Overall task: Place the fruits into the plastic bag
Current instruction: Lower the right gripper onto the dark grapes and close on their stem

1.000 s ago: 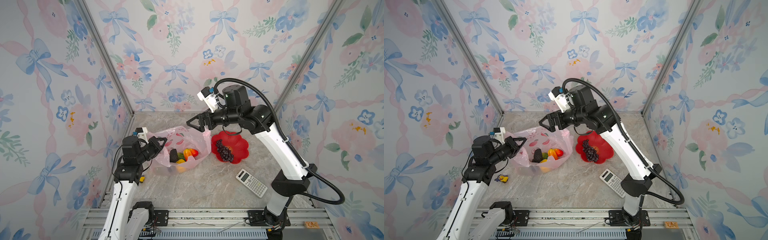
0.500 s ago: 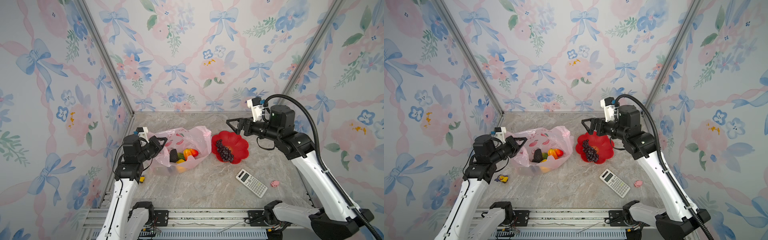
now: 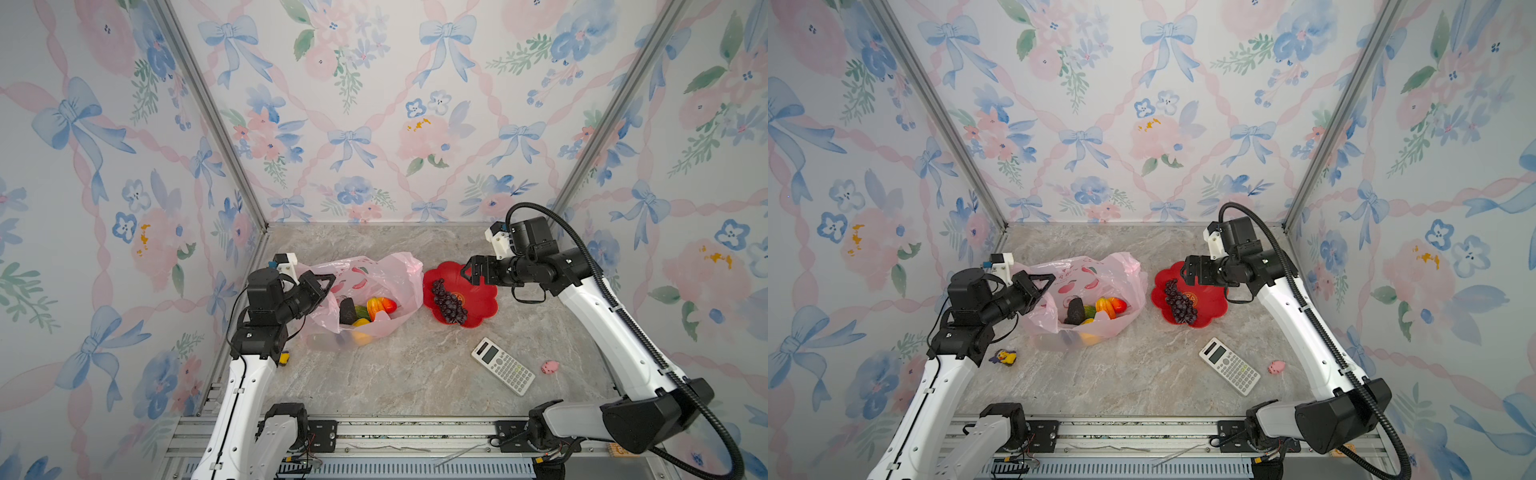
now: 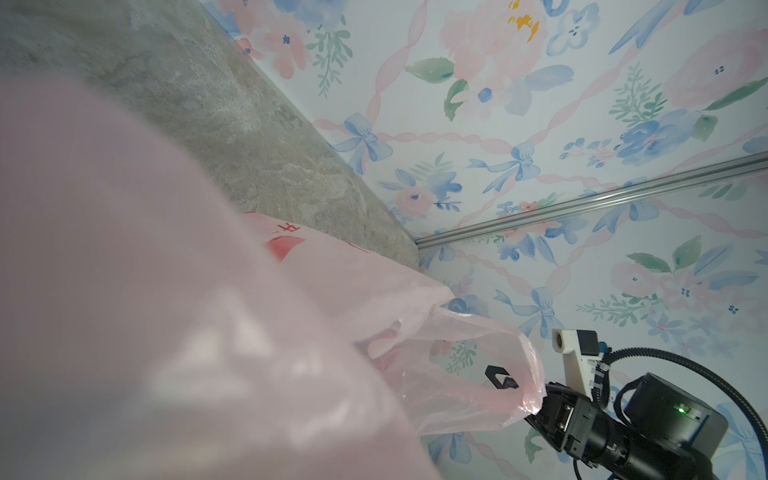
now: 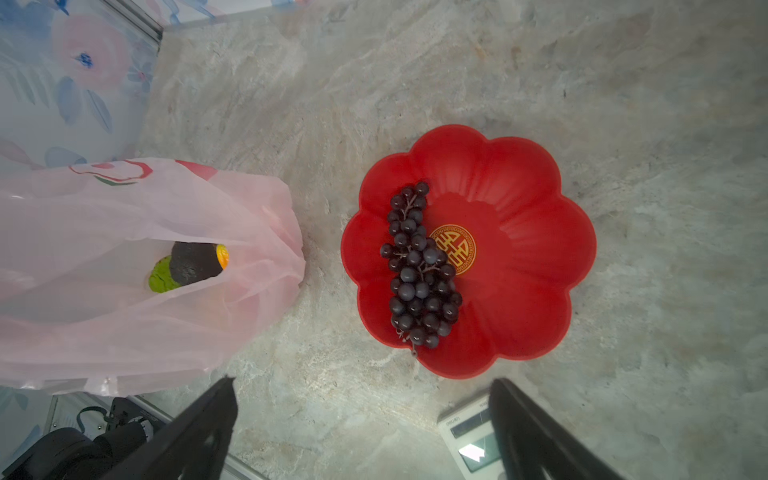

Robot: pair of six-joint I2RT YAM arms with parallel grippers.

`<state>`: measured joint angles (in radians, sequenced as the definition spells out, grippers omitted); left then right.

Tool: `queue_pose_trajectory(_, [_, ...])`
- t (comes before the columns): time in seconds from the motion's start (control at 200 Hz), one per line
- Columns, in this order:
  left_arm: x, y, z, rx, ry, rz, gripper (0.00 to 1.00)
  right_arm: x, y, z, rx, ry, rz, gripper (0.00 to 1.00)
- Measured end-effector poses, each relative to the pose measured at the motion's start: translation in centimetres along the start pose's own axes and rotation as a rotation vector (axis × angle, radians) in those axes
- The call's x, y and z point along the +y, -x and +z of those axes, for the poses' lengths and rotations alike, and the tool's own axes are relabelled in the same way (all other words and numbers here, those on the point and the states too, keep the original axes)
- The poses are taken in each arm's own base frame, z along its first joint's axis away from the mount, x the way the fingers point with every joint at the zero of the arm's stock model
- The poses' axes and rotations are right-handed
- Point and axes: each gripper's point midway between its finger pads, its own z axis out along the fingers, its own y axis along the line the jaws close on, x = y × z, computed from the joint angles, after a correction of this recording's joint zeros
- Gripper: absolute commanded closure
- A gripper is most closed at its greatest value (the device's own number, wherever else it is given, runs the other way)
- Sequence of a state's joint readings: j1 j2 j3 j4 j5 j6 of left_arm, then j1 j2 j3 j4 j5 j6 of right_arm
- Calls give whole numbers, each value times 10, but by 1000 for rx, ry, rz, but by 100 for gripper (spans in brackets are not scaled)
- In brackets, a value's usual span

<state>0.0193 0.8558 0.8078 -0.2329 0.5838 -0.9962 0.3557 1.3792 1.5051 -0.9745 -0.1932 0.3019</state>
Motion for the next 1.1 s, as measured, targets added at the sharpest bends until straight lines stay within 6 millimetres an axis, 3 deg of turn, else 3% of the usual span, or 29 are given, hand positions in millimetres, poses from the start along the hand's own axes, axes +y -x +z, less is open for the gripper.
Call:
queue_pose_trajectory(0.435, [2,-4,-3,-2,-2,2,100,-3,-47,71,338,-97,-93,4])
queue_pose_trajectory(0.635, [2,-4,-3,-2,-2,1,100,-3,-65,94,437,-140,-151,4])
queue_pose_trajectory(1.1, [3,-4,-2,-1,-1,0,100,-22,-80,134,555,-235,-164,4])
